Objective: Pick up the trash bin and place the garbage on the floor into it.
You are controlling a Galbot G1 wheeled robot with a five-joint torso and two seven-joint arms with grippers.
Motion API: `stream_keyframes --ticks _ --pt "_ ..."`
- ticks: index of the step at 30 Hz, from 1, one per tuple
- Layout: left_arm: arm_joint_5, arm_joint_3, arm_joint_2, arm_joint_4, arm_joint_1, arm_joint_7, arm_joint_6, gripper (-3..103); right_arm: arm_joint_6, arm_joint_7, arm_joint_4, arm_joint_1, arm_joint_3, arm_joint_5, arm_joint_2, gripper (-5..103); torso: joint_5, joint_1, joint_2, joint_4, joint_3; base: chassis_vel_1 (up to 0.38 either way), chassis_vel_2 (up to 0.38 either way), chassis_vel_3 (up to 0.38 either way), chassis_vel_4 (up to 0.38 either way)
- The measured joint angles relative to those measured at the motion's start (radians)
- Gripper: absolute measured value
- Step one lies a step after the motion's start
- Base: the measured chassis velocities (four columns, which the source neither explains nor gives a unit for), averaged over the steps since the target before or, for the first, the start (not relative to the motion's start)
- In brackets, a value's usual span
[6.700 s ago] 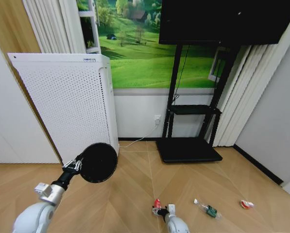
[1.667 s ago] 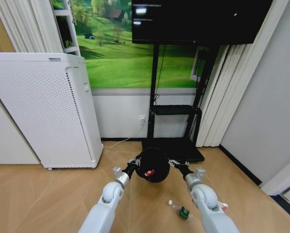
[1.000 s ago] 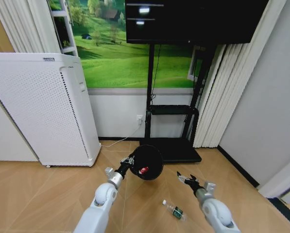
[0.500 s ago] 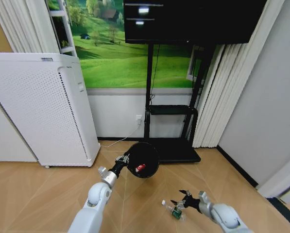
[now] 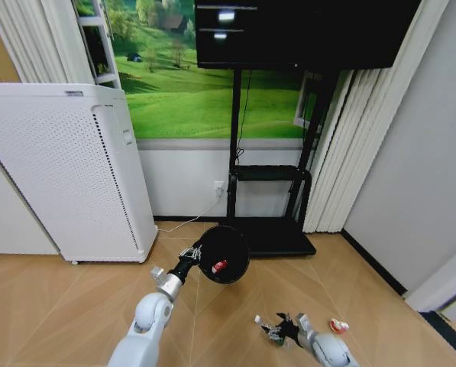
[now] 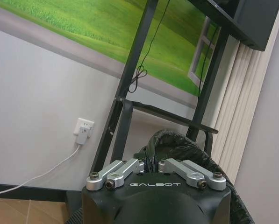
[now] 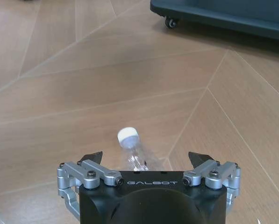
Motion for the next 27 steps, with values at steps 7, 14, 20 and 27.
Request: stream_keyframes --ticks 7,14,20,27 --pt "0.006 0.005 0.000 -0.025 0.017 0.000 0.000 7 0.011 0.015 -0.047 -0.006 0.013 -0.023 0.003 100 0.0001 0.000 0.000 0.0000 0.000 0.000 0.000 0.000 0.000" --pt "0.016 0.004 -0.010 -0.029 0.029 0.004 0.000 7 0.009 0.015 -0.074 -0.006 0.020 -0.048 0.014 100 0.0001 0.000 0.000 0.0000 0.000 0.000 0.000 0.000 0.000" --pt "0.016 0.006 -0.009 -0.037 0.033 0.008 0.000 7 0.017 0.032 -0.109 0.002 0.026 -0.059 0.046 100 0.0001 0.000 0.000 0.0000 0.000 0.000 0.000 0.000 0.000" --pt "0.014 0.004 -0.004 -0.043 0.038 0.012 0.000 7 0.018 0.033 -0.118 0.003 0.031 -0.084 0.062 92 0.0000 0.000 0.000 0.0000 0.000 0.000 0.000 0.000 0.000"
